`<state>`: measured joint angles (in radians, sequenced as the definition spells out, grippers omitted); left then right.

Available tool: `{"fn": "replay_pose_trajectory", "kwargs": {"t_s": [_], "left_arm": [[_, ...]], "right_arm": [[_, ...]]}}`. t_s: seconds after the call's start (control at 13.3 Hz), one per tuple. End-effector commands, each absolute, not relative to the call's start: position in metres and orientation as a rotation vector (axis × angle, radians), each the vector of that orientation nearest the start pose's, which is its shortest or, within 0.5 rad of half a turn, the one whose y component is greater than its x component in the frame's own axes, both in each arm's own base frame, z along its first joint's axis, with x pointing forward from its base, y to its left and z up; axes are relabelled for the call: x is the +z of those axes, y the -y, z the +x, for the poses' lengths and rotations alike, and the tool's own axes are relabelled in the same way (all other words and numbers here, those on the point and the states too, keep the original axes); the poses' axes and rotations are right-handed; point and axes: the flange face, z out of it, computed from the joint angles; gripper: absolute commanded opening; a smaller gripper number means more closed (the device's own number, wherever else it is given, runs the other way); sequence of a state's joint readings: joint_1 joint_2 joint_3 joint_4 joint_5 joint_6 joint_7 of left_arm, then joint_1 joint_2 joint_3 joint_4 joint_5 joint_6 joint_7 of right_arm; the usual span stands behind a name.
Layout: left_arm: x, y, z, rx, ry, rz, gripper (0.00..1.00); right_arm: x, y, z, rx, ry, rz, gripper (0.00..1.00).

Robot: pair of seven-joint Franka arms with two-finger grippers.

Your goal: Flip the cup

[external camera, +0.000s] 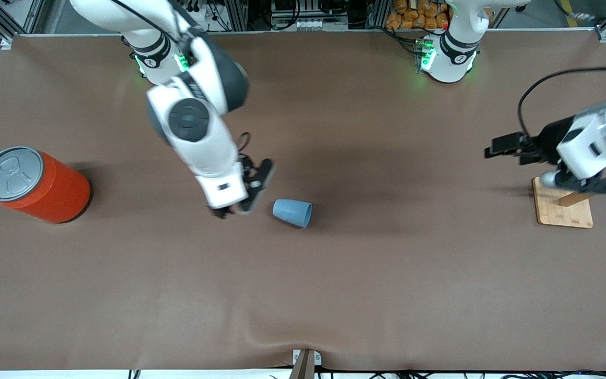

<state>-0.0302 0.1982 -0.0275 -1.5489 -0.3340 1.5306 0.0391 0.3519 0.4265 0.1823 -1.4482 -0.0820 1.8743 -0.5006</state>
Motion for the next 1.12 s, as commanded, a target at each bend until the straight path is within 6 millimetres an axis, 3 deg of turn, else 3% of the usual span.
{"fn": "replay_pose_trajectory", "kwargs": {"t_s": [0.0,0.3,0.38,0.6,0.75,1.05], "left_arm": [[0.484,0.092,0.625,0.452,-0.205,-3.513,1.0],[0.411,0.143,0.655,0.493,-0.228,-3.687,1.0],[0.386,0.16,0.659,0.532,-0.257,-3.745,1.0],[0.306,0.2,0.663,0.624,-0.409,-3.968,1.0],[0.286,0.23,0.66,0.547,-0.546,-3.958,1.0],[0.249,0.288,0.654,0.479,-0.574,-3.954,1.0]], "right_arm": [[0.48,-0.257,0.604,0.056,1.342,-2.879,1.0],[0.547,-0.141,0.601,0.097,1.071,-3.016,1.0],[0.565,-0.12,0.597,0.08,0.994,-3.049,1.0],[0.595,-0.073,0.581,0.098,0.486,-3.166,1.0],[0.611,-0.048,0.574,0.081,0.256,-3.197,1.0],[0.629,0.026,0.553,0.131,0.011,-3.109,1.0]]}}
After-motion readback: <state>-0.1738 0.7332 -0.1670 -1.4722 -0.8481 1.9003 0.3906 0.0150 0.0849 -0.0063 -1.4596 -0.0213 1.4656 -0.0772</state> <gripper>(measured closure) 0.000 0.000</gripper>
